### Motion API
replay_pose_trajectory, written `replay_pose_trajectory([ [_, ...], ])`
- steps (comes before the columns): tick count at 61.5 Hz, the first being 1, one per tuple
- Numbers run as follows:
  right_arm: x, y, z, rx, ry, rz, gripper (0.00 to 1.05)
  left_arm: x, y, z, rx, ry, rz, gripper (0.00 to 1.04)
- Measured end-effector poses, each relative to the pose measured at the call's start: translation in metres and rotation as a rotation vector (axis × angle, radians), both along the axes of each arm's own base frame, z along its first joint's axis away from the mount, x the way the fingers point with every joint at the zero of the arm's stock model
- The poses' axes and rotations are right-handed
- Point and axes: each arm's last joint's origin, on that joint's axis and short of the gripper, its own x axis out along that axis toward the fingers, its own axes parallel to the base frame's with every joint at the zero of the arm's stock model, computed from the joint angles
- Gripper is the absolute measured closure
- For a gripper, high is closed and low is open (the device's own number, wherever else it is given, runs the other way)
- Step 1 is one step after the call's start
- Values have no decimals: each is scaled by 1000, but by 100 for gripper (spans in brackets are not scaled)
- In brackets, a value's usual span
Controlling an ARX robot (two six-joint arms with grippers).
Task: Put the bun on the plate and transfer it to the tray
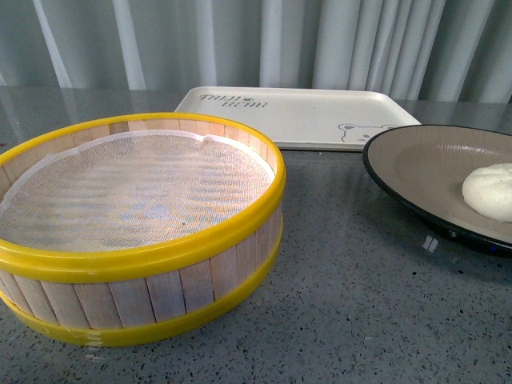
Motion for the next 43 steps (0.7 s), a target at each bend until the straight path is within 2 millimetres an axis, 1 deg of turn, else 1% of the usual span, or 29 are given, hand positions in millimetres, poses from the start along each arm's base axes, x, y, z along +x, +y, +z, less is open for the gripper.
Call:
replay_pose_trajectory([
  [4, -1, 0, 0, 2, 6, -2, 95, 0, 0, 0, 0, 0, 0, 7],
  [8, -1, 1, 2, 4, -2, 4, 102, 0, 0, 0, 0, 0, 0, 7],
  [13, -2, 3, 6, 3, -17, 6, 102, 0, 0, 0, 0, 0, 0, 7],
  [28, -4, 7, 10, 7, -39, 6, 102, 0, 0, 0, 0, 0, 0, 7],
  [35, -6, 10, 11, 0, -82, 8, 102, 0, 0, 0, 0, 0, 0, 7],
  [43, -7, 15, 16, 6, -157, 19, 102, 0, 0, 0, 0, 0, 0, 7],
])
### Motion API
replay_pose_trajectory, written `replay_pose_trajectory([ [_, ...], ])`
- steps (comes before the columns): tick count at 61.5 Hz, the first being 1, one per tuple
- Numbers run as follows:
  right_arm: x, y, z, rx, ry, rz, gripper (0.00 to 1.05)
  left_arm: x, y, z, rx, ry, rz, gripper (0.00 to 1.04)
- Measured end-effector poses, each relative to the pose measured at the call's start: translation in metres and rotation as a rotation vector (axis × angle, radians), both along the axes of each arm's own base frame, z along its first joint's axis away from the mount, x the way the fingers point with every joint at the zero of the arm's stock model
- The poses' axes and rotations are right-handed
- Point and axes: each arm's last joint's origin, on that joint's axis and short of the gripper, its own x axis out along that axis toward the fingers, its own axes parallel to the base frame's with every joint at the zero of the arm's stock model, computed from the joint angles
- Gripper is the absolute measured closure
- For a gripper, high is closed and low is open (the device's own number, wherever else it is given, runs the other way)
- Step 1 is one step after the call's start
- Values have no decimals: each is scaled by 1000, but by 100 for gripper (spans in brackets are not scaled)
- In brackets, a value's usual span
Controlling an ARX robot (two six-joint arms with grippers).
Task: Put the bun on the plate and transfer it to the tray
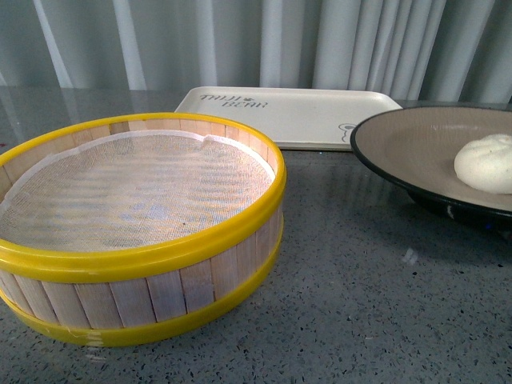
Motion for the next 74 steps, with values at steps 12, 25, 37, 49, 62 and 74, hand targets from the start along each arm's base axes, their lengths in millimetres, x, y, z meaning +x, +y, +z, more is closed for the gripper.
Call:
replay_pose_trajectory([
  [12, 8, 3, 10, 38, -129, -17, 102, 0, 0, 0, 0, 0, 0, 7],
  [25, 43, 4, 9, 78, -145, -28, 102, 0, 0, 0, 0, 0, 0, 7],
  [37, 94, 3, 15, 77, -139, -35, 102, 0, 0, 0, 0, 0, 0, 7],
  [49, 171, 1, 19, 78, -51, -68, 102, 0, 0, 0, 0, 0, 0, 7],
  [62, 221, 6, 23, 68, -25, -62, 102, 0, 0, 0, 0, 0, 0, 7],
  [74, 236, 22, 36, 53, -47, -12, 102, 0, 0, 0, 0, 0, 0, 7],
])
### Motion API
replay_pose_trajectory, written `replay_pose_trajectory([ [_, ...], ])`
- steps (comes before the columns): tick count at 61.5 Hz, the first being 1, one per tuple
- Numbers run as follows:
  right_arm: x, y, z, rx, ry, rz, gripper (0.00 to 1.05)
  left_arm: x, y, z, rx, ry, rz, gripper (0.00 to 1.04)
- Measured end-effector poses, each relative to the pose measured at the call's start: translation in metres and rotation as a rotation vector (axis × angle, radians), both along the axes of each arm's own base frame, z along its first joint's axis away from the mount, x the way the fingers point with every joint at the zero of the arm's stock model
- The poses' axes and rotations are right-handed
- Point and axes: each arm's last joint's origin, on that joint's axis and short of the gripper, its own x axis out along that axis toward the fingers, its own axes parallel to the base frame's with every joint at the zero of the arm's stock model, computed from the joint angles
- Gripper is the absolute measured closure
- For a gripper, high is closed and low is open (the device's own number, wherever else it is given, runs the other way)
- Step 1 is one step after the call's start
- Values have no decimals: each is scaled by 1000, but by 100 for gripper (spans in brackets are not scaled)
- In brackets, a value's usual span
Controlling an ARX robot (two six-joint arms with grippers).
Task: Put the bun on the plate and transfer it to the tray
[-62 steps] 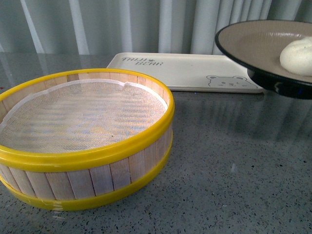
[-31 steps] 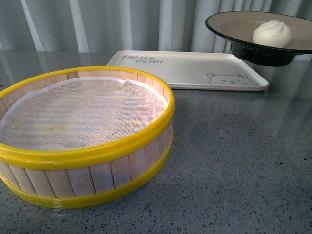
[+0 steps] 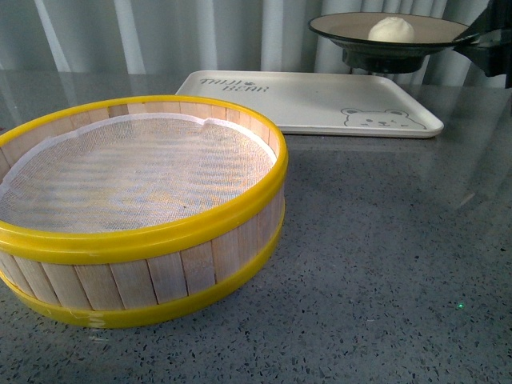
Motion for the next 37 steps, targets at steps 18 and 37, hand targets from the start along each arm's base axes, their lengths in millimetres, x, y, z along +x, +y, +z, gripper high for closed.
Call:
replay_pose_trajectory([
  [18, 5, 27, -7, -20, 26, 77, 102, 0, 0, 0, 0, 0, 0, 7],
  [37, 5, 30, -9, -27, 28, 72, 102, 0, 0, 0, 0, 0, 0, 7],
])
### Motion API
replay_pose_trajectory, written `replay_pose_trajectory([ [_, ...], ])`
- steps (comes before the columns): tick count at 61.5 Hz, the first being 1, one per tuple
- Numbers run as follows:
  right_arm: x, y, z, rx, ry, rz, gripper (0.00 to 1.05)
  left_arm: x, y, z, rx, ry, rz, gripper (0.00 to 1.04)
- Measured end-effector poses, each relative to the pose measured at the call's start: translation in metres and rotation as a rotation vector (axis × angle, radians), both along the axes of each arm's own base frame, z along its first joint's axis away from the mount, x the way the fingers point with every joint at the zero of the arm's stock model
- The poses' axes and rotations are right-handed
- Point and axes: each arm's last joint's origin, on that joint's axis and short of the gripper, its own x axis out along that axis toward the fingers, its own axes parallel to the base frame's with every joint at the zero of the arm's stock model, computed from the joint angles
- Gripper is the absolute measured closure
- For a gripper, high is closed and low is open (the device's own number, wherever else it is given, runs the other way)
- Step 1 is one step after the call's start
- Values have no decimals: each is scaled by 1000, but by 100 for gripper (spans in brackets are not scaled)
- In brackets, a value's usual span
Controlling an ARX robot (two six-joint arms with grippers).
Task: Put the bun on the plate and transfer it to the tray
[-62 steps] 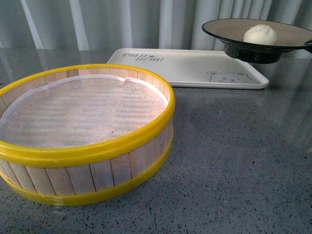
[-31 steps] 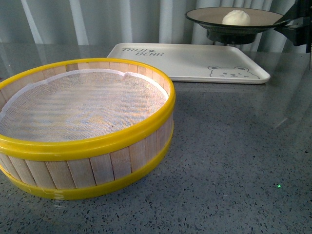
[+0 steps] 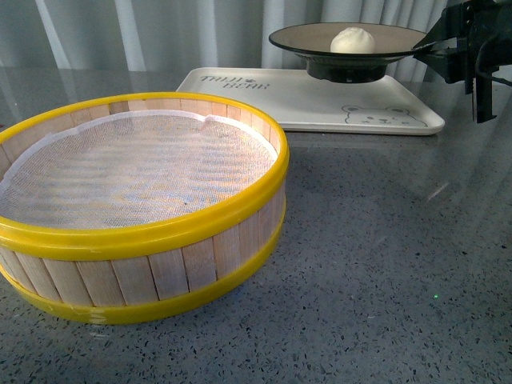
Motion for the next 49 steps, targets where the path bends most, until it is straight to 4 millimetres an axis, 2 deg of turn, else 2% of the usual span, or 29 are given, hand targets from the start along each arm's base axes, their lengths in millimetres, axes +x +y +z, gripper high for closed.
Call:
replay_pose_trajectory([
  [21, 3, 2, -17, -10, 45, 1, 102, 0, 0, 0, 0, 0, 0, 7],
  [49, 1, 4, -22, -28, 85, 3, 102, 0, 0, 0, 0, 0, 0, 7],
])
